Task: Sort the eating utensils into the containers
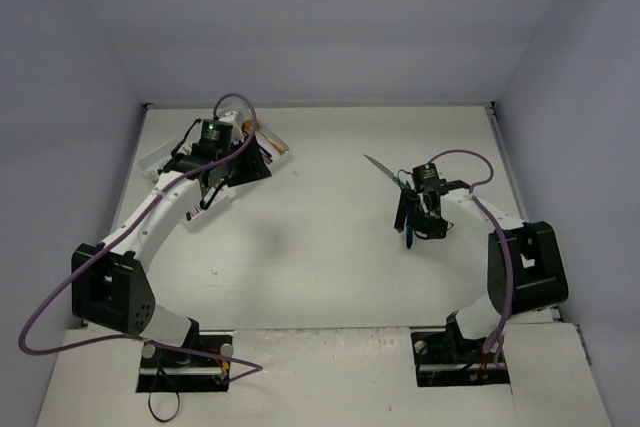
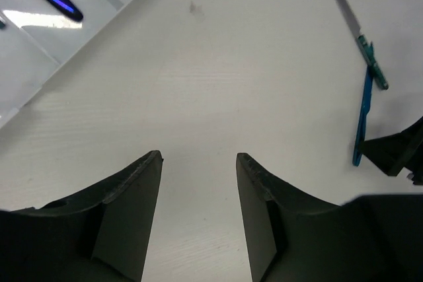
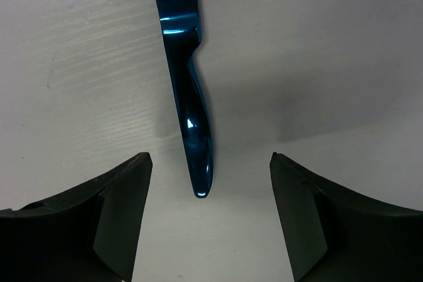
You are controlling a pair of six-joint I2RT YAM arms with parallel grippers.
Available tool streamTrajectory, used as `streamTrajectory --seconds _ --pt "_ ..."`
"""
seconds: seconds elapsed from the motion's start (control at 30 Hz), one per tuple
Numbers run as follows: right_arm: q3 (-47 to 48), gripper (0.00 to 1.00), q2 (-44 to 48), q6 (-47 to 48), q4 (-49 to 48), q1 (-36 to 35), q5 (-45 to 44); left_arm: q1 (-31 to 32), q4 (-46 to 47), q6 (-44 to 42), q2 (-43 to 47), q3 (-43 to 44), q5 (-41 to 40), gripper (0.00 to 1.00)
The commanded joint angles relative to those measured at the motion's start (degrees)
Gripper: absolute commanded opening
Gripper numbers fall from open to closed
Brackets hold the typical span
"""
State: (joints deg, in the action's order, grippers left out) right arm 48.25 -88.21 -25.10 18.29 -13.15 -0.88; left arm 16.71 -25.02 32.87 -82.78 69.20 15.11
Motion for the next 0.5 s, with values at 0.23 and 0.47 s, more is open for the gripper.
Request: streamTrajectory --seconds 0.23,0.47 --pt "5.94 0.55 -8.46 0.29 -5.71 0.23 -0.17 0.08 -1.88 -3.70 4.18 0.21 1.55 0.47" --pt "5.99 0.39 -11.75 0.27 -6.17 -0.23 -1.23 0.08 -1.88 -3.43 4.48 -0.74 2.12 0.46"
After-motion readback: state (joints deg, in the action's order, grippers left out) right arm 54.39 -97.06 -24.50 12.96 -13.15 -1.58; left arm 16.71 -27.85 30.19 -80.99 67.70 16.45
